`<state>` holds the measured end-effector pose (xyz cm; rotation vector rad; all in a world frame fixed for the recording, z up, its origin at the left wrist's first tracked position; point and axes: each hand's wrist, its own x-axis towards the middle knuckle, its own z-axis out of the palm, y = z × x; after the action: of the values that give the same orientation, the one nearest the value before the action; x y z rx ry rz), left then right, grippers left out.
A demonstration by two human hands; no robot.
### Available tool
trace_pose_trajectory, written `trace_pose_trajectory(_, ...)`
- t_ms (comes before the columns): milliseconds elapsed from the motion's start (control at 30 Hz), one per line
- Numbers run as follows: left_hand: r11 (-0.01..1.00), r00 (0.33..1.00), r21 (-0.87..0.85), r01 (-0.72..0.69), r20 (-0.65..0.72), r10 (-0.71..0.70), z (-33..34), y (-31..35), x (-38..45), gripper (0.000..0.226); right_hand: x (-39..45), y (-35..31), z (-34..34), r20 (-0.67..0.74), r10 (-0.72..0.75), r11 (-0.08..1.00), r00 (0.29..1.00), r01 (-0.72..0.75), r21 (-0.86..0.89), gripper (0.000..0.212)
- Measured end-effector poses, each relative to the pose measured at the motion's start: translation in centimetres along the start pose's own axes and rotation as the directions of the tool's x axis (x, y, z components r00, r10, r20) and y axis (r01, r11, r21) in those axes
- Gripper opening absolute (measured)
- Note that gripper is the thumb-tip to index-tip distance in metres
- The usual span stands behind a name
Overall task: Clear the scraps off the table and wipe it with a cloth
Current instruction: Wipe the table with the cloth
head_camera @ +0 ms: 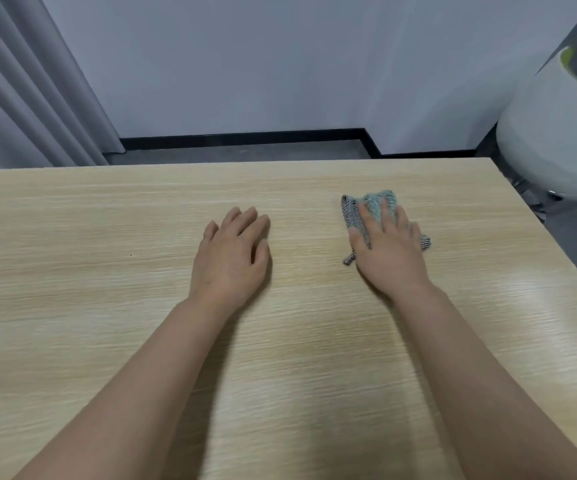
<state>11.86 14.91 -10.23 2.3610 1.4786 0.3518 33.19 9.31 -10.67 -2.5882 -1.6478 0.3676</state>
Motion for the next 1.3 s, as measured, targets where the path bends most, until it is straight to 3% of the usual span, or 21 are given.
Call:
trace_pose_trajectory(100,1.0,0.999,0.017,-0.009,0.047,0.009,-0.1,0.4,-2.3,0.048,-3.2,-3.0,1.2,-0.015,-0.195,0.981,0.981,0.195,0.015,0.055)
trace_pose_trajectory(200,0.999,0.998,0.038,0.003,0.062,-0.005,0.2,0.5,-5.2,0.053,-6.9,-4.3,2.0,-0.015,-0.437,0.898,0.899,0.438,0.035,0.057)
trace_pose_trajectory(267,0.997,0.998,0.081,-0.004,0.057,-0.001,0.6,0.4,-6.6,0.061,-7.3,-3.7,1.8,0.028,-0.507,0.862,0.862,0.507,0.003,0.058)
trace_pose_trajectory(333,0.993,0.999,0.116,-0.005,0.053,-0.002,0.9,0.3,-7.0,0.063,-5.8,-2.1,1.2,0.057,-0.478,0.877,0.877,0.48,-0.031,0.057)
trace_pose_trajectory(433,0.993,0.999,0.121,0.01,0.048,-0.016,1.0,0.4,-6.9,0.062,-2.6,0.3,0.1,0.05,-0.243,0.969,0.969,0.245,-0.033,0.057)
trace_pose_trajectory(567,0.994,0.999,0.11,0.007,0.043,-0.011,0.9,0.4,-7.0,0.062,-2.5,-0.4,0.3,0.044,-0.103,0.993,0.994,0.105,-0.056,0.056)
trace_pose_trajectory(633,0.995,0.999,0.103,0.007,0.039,-0.011,0.9,0.5,-7.0,0.062,-4.2,-2.0,0.9,0.031,-0.157,0.986,0.987,0.158,-0.052,0.056)
trace_pose_trajectory(733,0.994,1.0,0.106,-0.002,0.025,-0.001,1.0,0.5,-6.9,0.062,-7.1,-3.4,1.8,0.005,-0.349,0.937,0.937,0.349,-0.025,0.057)
trace_pose_trajectory(833,0.995,1.0,0.1,0.002,0.018,-0.004,1.0,0.4,-6.9,0.062,-7.6,-2.8,1.8,0.056,-0.446,0.894,0.893,0.448,-0.029,0.064)
trace_pose_trajectory(900,0.995,1.0,0.103,-0.001,0.017,-0.001,1.1,0.4,-7.0,0.062,-6.5,-1.8,1.3,0.064,-0.436,0.897,0.898,0.439,-0.051,0.065)
trace_pose_trajectory(1100,0.996,1.0,0.093,-0.004,0.013,0.003,1.1,0.3,-7.1,0.062,-4.8,-1.2,1.2,0.001,-0.199,0.979,0.98,0.199,-0.053,0.056)
trace_pose_trajectory(1200,0.996,1.0,0.092,-0.004,0.017,0.002,1.1,0.3,-7.1,0.053,-6.1,-2.8,1.9,-0.015,-0.234,0.971,0.972,0.233,-0.047,0.056)
trace_pose_trajectory(1300,0.995,1.0,0.095,-0.015,0.007,0.014,1.2,0.3,-7.0,0.056,-7.9,-4.0,2.5,-0.024,-0.374,0.928,0.927,0.373,-0.021,0.056)
